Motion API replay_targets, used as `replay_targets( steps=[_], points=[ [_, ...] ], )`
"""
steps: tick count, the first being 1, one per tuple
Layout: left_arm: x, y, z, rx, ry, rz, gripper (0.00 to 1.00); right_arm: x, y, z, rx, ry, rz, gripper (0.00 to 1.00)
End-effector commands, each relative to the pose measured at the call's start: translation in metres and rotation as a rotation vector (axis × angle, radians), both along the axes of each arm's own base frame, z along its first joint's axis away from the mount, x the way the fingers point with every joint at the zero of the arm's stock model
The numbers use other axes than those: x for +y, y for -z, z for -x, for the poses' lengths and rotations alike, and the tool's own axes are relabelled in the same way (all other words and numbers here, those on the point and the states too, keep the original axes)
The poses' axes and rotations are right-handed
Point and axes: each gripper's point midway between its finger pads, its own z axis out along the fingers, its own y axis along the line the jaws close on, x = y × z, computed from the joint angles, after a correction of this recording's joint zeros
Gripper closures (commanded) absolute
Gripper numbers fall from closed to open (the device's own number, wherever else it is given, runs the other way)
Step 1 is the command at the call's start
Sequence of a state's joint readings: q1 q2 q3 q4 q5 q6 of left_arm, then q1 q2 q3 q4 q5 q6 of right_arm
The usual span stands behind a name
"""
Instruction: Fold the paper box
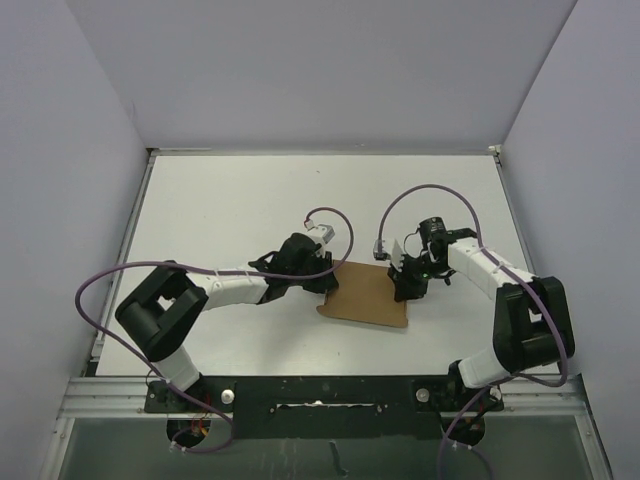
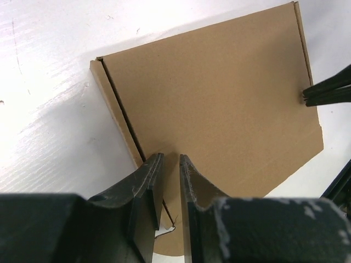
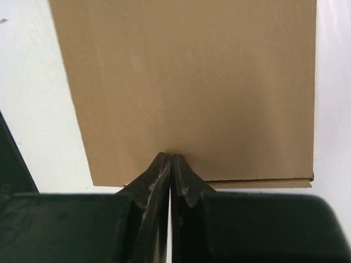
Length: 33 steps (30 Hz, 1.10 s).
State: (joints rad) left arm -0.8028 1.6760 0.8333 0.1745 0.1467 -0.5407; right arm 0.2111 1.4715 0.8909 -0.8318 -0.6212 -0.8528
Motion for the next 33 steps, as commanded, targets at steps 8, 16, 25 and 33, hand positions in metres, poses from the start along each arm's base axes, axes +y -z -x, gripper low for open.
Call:
replay_targets(
  steps=[8,16,25,33],
  points=[
    [-0.012,-0.009,-0.007,-0.012,0.017,0.053,0.82,0.001,-0.004,-0.016,-0.016,0.048,0.036,1.00],
    [-0.015,-0.072,-0.006,-0.093,0.039,0.155,0.65,0.013,-0.063,-0.021,-0.074,0.122,-0.226,0.76],
    [0.022,-0.089,-0.005,-0.152,-0.060,0.246,0.42,-0.025,-0.064,-0.055,0.090,0.494,-0.372,0.49],
    [0.049,-0.064,-0.009,0.014,-0.120,0.433,0.30,-0.033,-0.036,-0.065,0.285,0.574,-0.413,0.44]
  ],
)
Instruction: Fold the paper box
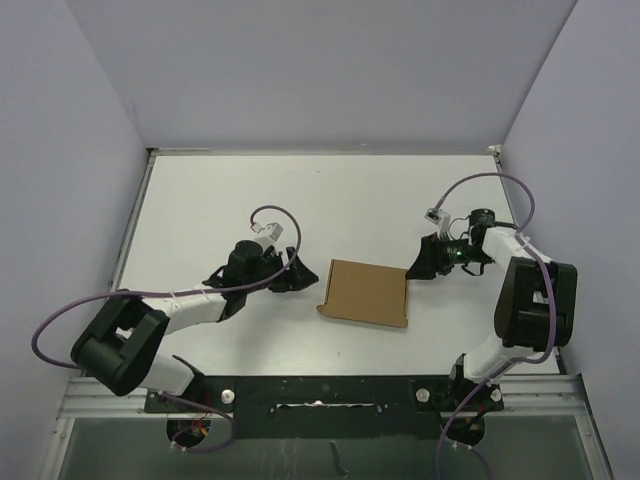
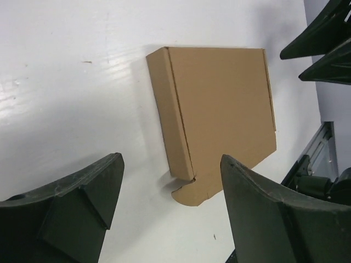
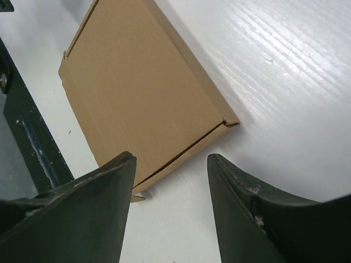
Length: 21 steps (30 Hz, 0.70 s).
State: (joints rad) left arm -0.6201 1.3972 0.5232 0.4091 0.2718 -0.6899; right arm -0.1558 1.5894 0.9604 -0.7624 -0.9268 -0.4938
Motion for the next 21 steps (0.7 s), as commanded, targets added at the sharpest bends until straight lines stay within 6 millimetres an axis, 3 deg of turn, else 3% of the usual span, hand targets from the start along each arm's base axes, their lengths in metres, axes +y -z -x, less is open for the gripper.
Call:
replay_targets(
  steps=[1,4,12,21],
  points=[
    [-0.014,-0.025,-0.009,0.013,0.043,0.178,0.30,0.008,-0.006,-0.014,0.043,0.013,-0.093,0.44],
    [-0.017,-0.017,-0.010,0.038,0.048,0.182,0.29,0.009,0.005,-0.016,0.101,0.010,-0.115,0.45],
    [-0.022,0.012,-0.012,0.122,0.041,0.156,0.28,0.010,0.026,-0.017,0.187,0.008,-0.119,0.61],
    [-0.035,0.034,-0.011,0.207,0.025,0.137,0.18,0.007,0.044,-0.019,0.266,0.034,-0.118,0.77]
  ],
)
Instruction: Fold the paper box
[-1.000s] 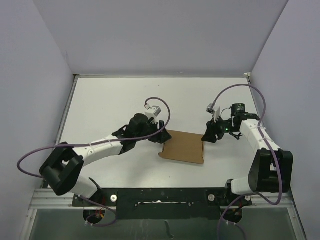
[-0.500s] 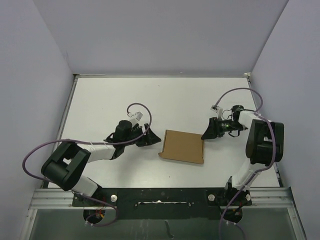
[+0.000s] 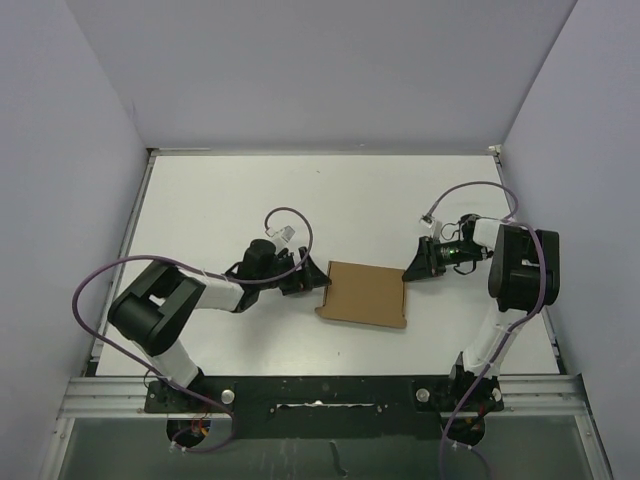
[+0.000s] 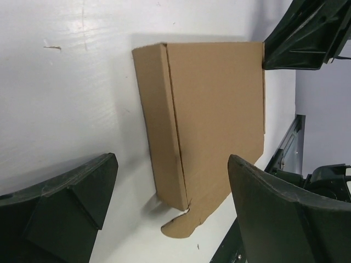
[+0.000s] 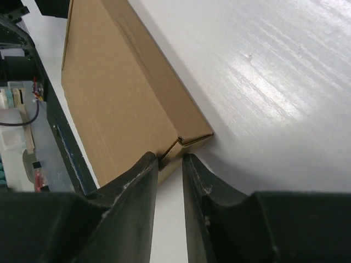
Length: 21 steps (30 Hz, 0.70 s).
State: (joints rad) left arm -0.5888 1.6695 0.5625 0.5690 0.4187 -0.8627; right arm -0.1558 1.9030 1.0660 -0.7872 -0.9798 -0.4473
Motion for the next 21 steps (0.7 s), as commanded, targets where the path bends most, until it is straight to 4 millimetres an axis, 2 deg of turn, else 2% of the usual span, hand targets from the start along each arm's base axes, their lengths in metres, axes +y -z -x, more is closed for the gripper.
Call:
replay_targets(
  steps=[1,6,15,21],
  points=[
    [-0.016,-0.008,-0.007,-0.019,0.000,0.033,0.17,0.000,-0.001,-0.009,0.016,0.017,-0.022,0.78],
    [-0.019,-0.004,-0.004,0.006,-0.013,0.009,0.16,-0.006,0.003,-0.012,0.037,0.051,-0.029,0.85],
    [-0.027,0.001,0.008,0.083,-0.039,0.032,0.16,-0.017,0.006,-0.015,0.065,0.103,-0.047,0.88],
    [-0.036,-0.018,0.019,0.078,-0.029,0.129,0.16,-0.017,0.006,-0.016,0.067,0.107,-0.047,0.89]
  ],
)
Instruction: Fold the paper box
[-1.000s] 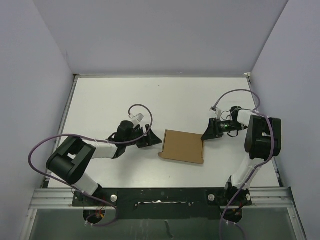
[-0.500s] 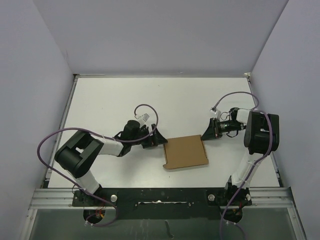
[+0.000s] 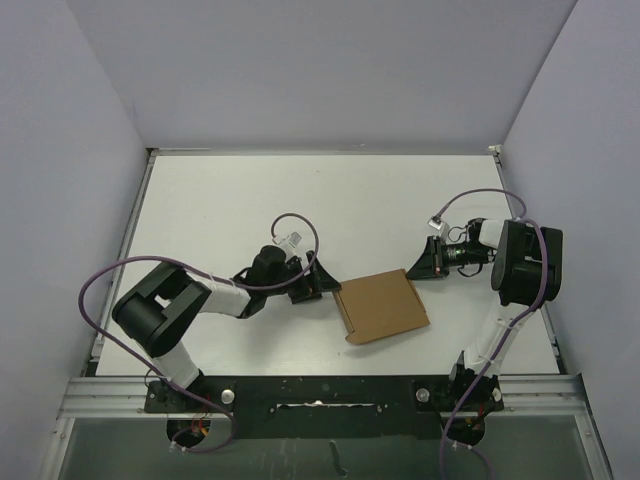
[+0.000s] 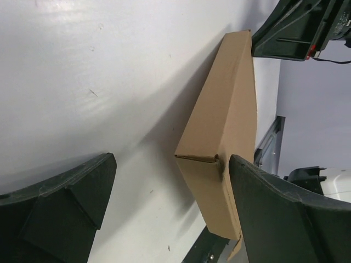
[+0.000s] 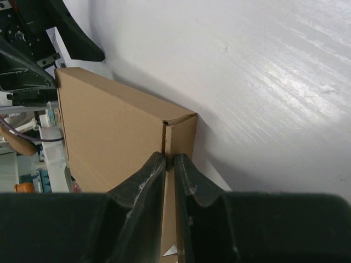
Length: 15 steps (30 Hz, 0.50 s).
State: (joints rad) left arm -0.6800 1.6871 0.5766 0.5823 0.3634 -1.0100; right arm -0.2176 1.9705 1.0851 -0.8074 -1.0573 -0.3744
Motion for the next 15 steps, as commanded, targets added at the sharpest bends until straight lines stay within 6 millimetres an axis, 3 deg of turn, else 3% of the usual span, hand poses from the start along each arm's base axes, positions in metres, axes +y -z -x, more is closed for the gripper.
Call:
replay_targets(
  steps=[1,8,15],
  points=[
    [-0.011,-0.020,0.004,-0.015,-0.007,0.103,0.16,-0.010,0.007,-0.012,-0.045,0.000,0.052,0.89],
    [-0.025,-0.040,0.015,-0.025,-0.017,0.190,0.14,-0.009,0.007,-0.011,-0.043,-0.001,0.049,0.89],
    [-0.039,-0.035,0.019,0.041,-0.131,0.282,0.19,-0.009,0.007,-0.011,-0.042,-0.002,0.048,0.89]
  ],
)
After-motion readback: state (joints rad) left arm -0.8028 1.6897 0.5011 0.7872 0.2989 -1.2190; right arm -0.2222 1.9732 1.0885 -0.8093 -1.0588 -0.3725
